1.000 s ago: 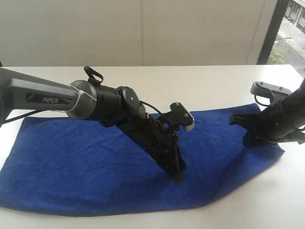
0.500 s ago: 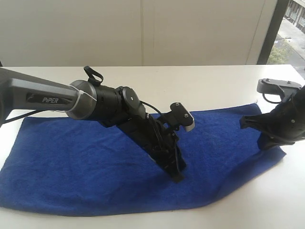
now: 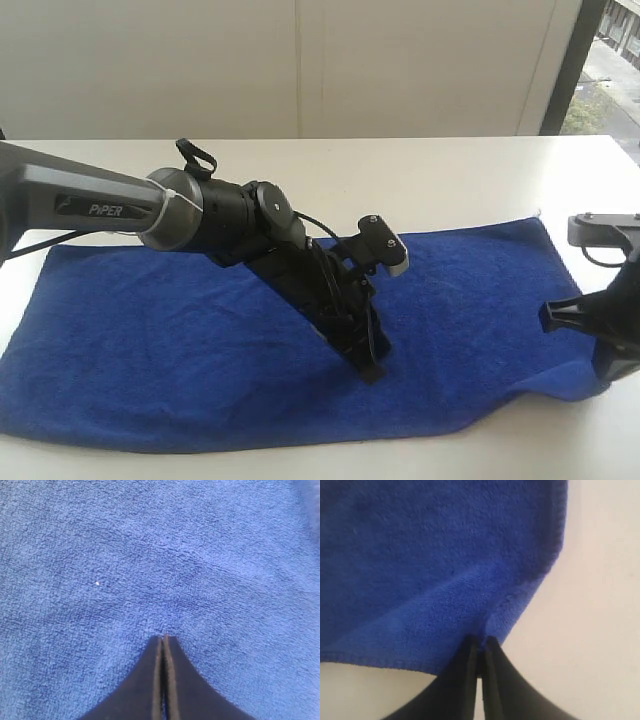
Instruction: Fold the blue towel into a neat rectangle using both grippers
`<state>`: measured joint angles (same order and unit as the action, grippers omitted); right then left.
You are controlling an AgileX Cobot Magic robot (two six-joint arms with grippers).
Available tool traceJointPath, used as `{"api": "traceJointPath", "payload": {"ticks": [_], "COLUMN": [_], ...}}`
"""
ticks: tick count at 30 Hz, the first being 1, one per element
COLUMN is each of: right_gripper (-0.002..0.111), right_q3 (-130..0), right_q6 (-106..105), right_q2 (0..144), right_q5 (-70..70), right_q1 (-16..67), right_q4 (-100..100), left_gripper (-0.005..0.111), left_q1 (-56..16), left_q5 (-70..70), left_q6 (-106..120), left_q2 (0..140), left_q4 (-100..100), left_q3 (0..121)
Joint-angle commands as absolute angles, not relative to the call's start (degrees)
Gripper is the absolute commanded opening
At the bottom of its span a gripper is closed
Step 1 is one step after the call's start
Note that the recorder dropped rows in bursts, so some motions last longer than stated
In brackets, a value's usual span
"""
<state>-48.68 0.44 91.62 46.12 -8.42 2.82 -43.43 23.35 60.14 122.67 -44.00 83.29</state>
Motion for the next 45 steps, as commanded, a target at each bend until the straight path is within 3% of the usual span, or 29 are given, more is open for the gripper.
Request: {"api": "traceJointPath", "payload": {"ticks": [1, 13, 15, 21, 24, 25, 29, 33, 39, 45], "right_gripper": [0.002, 0.004, 0.013, 0.059, 0.065, 0.065, 0.019, 0.0, 0.0, 0.0], "right_q3": [-46.0, -43.2, -43.2, -43.7, -46.4, -47.8, -55.0, -60.3, -71.6, -82.7], "right_q6": [3.4, 12.9, 12.9, 12.2, 12.2, 12.2, 7.3, 2.0, -1.3, -2.9], "right_q2": [90.4, 90.4, 90.4, 89.9, 85.6, 82.7, 88.2, 97.2, 112.1, 122.1], "right_q5": [46.1, 46.3, 47.0, 50.1, 47.0, 42.4, 34.5, 31.5, 27.0, 29.8], "right_q1": [-8.6, -8.6, -8.6, -8.6, -8.6, -8.6, -8.6, -8.6, -8.6, -8.6], "right_q4": [-1.1, -15.8, -15.8, -15.6, -14.8, -14.1, -14.2, -11.0, -10.8, -9.9], "left_gripper": [0.0, 0.0, 0.0, 0.0, 0.0, 0.0, 0.0, 0.0, 0.0, 0.0], "left_q1": [-43.6, -43.6, -43.6, -43.6, -43.6, -43.6, -43.6, -42.7, -40.6, -40.6], "left_q5": [25.1, 25.1, 25.1, 25.3, 25.5, 25.5, 26.4, 28.2, 35.9, 32.8], "left_q6": [60.2, 60.2, 60.2, 60.2, 60.2, 60.2, 60.1, 55.8, 36.6, 26.9], "left_q2": [123.4, 123.4, 123.4, 123.4, 123.4, 123.4, 122.1, 117.7, 106.8, 101.2], "left_q4": [-44.1, -44.1, -44.1, -44.1, -44.1, -44.1, -43.6, -38.9, -18.4, -10.5], "left_q3": [82.6, 82.6, 82.6, 82.6, 82.6, 82.6, 82.6, 82.6, 77.8, 65.4]}}
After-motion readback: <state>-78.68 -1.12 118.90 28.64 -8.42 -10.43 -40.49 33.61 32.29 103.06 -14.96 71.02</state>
